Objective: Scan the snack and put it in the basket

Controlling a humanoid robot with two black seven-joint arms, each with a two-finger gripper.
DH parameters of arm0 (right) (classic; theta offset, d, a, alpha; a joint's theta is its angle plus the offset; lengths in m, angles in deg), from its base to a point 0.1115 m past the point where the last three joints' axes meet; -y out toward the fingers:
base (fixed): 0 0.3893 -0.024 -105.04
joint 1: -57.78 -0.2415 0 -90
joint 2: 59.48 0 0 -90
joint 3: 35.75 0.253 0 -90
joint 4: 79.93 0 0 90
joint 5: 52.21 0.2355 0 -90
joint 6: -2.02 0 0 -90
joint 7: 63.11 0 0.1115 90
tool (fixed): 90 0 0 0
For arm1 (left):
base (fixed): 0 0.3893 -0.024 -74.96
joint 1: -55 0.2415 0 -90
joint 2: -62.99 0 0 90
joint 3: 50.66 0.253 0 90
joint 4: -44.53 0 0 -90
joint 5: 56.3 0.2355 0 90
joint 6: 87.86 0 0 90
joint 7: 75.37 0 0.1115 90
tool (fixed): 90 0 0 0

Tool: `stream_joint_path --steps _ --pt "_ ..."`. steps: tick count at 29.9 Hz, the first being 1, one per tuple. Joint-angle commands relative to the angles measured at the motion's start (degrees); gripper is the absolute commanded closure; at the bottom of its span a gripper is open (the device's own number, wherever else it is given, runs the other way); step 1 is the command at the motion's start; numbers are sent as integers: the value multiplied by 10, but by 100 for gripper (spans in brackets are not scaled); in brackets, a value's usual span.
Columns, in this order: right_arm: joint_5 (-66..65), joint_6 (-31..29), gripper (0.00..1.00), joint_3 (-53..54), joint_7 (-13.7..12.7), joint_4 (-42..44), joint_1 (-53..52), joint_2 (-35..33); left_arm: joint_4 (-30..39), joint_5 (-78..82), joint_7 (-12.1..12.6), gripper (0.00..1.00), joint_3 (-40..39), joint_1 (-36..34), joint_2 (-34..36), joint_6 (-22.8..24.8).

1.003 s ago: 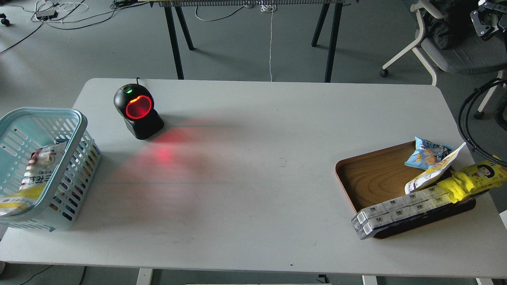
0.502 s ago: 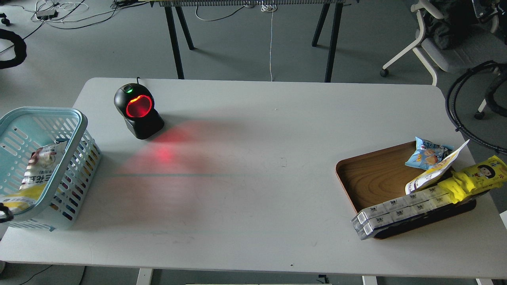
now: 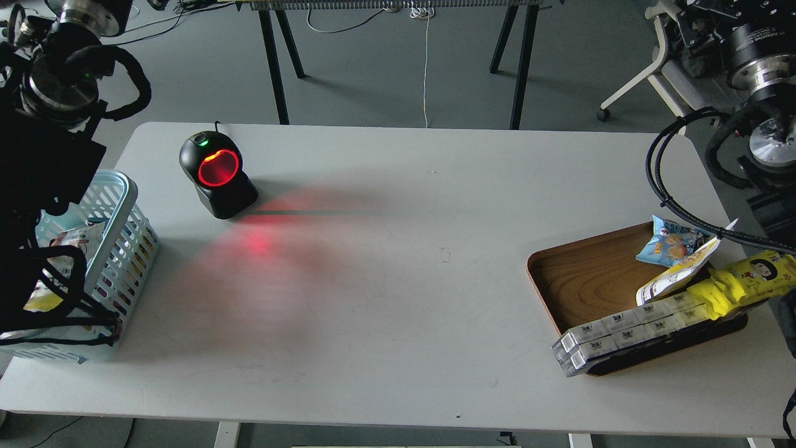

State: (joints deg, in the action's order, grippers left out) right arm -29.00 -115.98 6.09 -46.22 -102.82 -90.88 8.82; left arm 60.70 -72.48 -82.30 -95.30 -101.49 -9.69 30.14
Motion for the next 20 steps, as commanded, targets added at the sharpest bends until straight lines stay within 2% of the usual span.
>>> stream_joint_path --steps 1,9,17,20 --pt "0 0 1 11 2 -1 5 19 2 -2 2 0 3 17 -10 0" --pt "0 0 1 5 2 0 19 28 11 -4 -1 0 -5 73 -30 0" --pt "-1 0 1 4 3 -5 16 31 74 -31 -2 0 -52 121 -44 0" --pt "-1 0 1 4 3 -8 13 32 78 -37 -3 0 -54 123 -43 0"
